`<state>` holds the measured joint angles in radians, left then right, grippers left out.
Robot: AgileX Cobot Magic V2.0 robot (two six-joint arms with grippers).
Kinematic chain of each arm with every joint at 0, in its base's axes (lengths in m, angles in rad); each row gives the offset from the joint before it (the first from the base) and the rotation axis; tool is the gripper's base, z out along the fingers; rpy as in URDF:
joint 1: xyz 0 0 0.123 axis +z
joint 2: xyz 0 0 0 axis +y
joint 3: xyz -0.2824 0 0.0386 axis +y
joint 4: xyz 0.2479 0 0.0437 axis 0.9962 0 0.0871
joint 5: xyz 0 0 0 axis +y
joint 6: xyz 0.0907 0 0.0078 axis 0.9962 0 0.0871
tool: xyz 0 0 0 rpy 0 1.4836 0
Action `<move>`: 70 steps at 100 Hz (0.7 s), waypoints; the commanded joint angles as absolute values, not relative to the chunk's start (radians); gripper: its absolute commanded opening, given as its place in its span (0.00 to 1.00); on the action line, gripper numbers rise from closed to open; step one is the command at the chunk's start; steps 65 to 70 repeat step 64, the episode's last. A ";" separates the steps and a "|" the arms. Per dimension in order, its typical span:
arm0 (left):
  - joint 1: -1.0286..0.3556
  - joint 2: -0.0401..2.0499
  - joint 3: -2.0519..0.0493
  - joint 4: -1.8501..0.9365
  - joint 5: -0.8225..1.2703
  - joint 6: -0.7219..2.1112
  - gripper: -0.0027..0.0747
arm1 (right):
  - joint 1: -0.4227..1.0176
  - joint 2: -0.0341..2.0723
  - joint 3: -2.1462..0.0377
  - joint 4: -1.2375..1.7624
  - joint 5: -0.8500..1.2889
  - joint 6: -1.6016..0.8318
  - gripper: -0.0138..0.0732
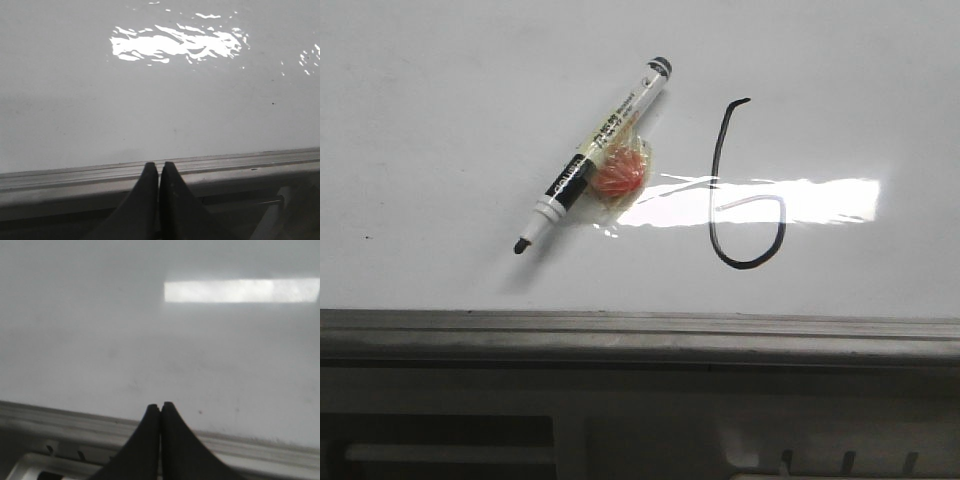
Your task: Write number 6 on whiteboard
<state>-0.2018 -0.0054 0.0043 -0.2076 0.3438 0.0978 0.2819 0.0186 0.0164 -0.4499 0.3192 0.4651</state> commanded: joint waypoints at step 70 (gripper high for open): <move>-0.202 -0.036 0.049 -0.220 0.308 0.089 0.01 | 0.201 -0.030 0.040 -0.497 0.325 0.415 0.11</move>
